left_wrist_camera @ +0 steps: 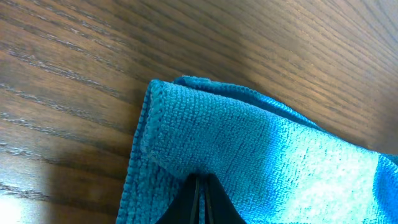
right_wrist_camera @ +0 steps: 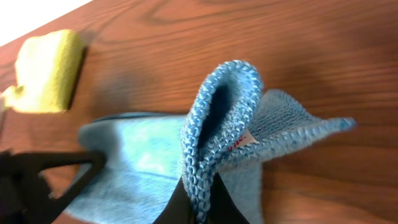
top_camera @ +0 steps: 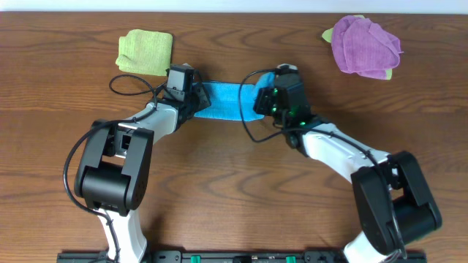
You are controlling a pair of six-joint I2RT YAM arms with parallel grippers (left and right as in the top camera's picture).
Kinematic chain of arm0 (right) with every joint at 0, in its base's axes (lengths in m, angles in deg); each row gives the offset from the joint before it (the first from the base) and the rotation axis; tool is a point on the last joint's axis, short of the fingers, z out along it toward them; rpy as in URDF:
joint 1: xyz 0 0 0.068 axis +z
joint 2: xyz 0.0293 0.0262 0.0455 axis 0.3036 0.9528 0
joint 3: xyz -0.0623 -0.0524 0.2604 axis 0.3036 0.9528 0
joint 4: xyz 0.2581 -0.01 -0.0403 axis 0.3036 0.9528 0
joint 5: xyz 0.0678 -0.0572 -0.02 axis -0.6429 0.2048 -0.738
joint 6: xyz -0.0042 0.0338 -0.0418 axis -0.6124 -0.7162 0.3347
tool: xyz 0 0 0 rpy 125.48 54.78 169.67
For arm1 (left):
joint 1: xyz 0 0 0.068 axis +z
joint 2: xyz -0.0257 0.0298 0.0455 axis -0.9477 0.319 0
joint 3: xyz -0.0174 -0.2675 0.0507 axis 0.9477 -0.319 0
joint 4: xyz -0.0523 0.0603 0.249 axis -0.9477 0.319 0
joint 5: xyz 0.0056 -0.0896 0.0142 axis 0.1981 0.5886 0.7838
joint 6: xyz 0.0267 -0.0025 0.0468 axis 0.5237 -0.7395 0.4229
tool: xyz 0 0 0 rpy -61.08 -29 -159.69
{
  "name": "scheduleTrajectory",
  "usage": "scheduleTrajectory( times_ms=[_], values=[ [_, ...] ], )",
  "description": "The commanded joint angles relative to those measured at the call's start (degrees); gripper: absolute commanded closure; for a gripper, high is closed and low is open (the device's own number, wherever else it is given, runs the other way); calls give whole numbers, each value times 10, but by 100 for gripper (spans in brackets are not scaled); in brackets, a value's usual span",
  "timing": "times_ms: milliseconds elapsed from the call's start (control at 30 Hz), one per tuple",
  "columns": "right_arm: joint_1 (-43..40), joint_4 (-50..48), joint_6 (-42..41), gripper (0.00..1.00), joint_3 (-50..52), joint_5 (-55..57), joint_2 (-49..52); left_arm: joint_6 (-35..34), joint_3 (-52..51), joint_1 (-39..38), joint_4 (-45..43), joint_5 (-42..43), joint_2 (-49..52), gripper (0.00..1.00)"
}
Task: Fold the cloth
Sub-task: 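Fold the right end of the strip toward the left gripper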
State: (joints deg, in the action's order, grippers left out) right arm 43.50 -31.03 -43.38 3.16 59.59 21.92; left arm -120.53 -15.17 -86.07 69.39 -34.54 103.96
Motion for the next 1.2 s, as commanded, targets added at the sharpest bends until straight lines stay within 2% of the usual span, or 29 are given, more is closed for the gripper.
scheduleTrajectory(
  times_ms=[0, 267, 700, 1167],
  values=[
    [21, -5, 12, 99, -10, -4, -6, 16, 10, 0, 8, 12, 7, 94],
    [43, -1, 17, 99, -45, 5, -6, 51, 10, 4, 10, 9, -22, 94],
    [67, 37, 30, 99, -83, 22, -5, 75, 10, 33, 75, 3, -99, 94],
    [76, 59, 37, 98, -117, 21, 14, 101, 10, 71, 137, -42, -190, 94]
  ],
)
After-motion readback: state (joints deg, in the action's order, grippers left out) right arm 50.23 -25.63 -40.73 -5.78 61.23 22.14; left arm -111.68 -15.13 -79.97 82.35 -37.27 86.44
